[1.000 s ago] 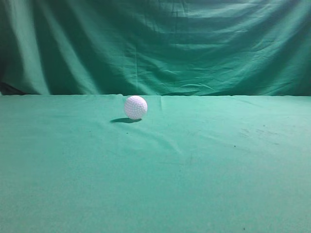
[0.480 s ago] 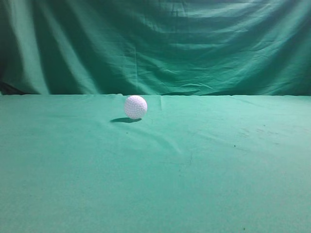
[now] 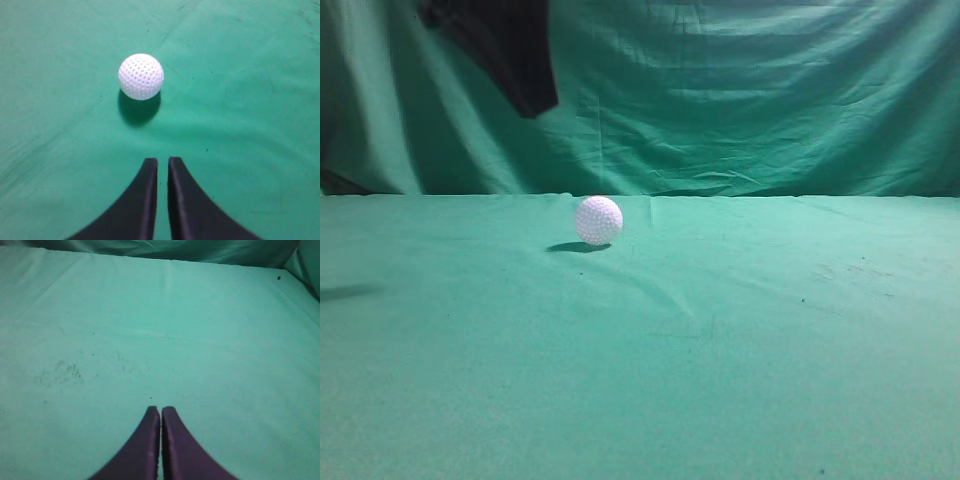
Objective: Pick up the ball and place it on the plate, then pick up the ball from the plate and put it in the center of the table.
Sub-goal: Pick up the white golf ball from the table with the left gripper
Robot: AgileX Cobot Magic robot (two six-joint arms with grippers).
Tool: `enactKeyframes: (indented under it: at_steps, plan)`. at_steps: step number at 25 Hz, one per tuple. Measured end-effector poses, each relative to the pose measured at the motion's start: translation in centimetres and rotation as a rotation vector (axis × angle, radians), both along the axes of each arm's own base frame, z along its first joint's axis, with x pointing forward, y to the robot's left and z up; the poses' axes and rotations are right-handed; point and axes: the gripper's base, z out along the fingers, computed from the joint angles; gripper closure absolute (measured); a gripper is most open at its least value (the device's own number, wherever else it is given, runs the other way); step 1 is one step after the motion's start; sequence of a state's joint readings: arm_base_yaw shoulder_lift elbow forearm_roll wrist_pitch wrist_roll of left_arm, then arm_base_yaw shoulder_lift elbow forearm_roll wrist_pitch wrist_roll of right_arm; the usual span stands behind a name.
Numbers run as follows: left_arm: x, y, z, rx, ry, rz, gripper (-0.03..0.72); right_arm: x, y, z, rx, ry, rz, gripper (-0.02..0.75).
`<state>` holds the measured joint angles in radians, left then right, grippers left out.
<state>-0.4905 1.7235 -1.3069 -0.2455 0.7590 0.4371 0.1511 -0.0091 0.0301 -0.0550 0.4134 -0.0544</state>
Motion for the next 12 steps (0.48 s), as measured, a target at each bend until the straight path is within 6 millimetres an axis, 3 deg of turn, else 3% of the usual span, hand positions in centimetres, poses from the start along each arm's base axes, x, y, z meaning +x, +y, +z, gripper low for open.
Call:
enactKeyframes:
  at_steps: [6, 10, 12]
  plan:
    - [2.3, -1.8, -0.6, -0.030, 0.003, -0.064, 0.629, 0.0, 0.0, 0.0, 0.000, 0.000, 0.000, 0.738]
    - [3.1, -2.4, -1.5, -0.032, 0.008, -0.079, 0.442, 0.0, 0.0, 0.0, 0.000, 0.000, 0.000, 0.738]
    - [3.4, -2.6, -2.3, -0.034, 0.027, -0.075, 0.264, 0.0, 0.0, 0.0, 0.000, 0.000, 0.000, 0.738]
